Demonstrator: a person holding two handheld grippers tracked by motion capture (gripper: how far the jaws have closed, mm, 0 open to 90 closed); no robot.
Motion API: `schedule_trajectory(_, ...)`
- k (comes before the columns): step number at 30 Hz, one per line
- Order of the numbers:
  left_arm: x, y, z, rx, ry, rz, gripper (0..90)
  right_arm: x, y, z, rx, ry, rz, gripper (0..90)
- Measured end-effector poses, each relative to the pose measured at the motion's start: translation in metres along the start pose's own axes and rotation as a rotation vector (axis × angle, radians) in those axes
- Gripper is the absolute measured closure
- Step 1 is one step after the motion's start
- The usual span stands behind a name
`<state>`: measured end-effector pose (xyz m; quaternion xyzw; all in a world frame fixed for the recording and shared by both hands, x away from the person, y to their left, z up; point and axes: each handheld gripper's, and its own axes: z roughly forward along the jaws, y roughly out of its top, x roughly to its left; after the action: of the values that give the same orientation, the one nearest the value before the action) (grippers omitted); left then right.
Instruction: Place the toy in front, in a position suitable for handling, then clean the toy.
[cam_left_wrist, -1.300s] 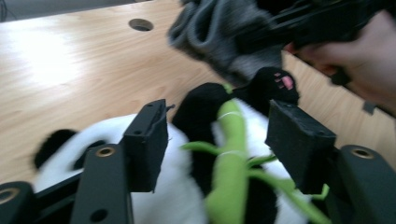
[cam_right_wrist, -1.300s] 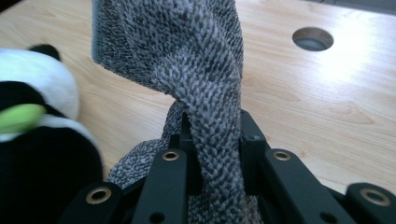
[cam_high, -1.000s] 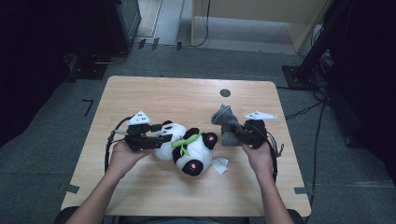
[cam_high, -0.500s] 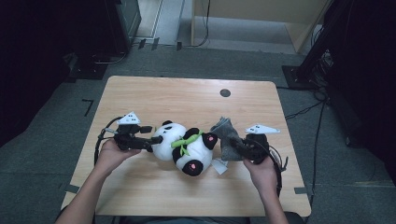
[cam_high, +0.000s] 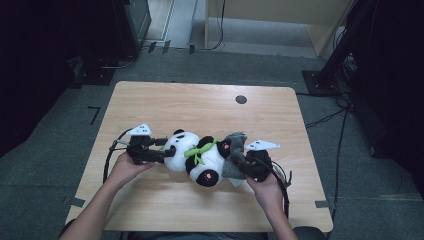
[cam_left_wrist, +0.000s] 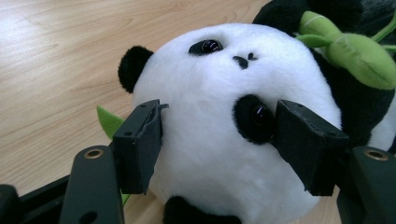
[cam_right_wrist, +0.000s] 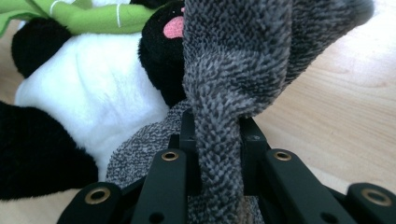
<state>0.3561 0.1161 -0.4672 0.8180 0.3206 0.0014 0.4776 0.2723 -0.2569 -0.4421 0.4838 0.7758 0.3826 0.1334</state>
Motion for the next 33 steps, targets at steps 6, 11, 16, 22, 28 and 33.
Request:
schedule_trajectory(6,-0.007,-0.003,0.002,-0.019,0.016,-0.019,32.8,-0.013,0.005,0.007,-0.027,0.011,0.036,77.6)
schedule_trajectory(11,-0.016,-0.006,0.003,-0.024,0.040,-0.037,31.6,-0.022,0.013,0.015,-0.048,0.002,0.025,77.7)
schedule_trajectory(16,-0.023,-0.009,0.004,-0.027,0.071,-0.034,28.4,-0.029,0.025,0.026,-0.054,-0.010,-0.003,77.7)
schedule_trajectory(22,-0.026,-0.010,0.007,-0.050,0.089,-0.070,26.7,-0.043,0.036,0.037,-0.051,0.007,-0.006,78.2)
schedule_trajectory(28,-0.028,-0.009,0.003,-0.028,0.110,-0.070,23.6,-0.048,0.035,0.036,-0.057,0.021,0.022,78.2)
schedule_trajectory(33,-0.026,-0.013,0.004,-0.002,0.122,-0.035,18.1,-0.049,0.035,0.035,-0.058,0.028,0.032,78.1)
